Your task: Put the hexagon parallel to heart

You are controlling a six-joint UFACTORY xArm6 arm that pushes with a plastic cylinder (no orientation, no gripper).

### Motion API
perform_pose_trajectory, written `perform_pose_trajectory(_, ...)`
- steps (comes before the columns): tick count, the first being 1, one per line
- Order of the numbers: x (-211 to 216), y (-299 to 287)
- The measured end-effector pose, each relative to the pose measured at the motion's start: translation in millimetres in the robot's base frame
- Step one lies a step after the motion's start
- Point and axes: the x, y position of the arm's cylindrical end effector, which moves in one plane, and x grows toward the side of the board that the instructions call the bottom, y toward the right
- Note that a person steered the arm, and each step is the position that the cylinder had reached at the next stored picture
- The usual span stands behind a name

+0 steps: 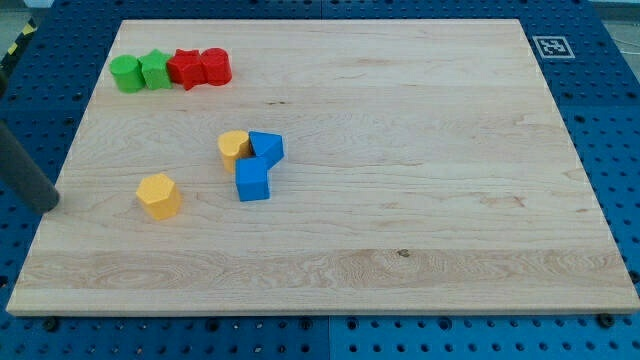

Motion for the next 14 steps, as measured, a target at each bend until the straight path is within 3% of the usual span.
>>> perform_pose_trajectory(3, 28, 31)
perform_pose_trajectory(7, 28, 112)
perform_pose_trajectory(10, -10, 118)
perform_pose_trajectory(14, -25, 119)
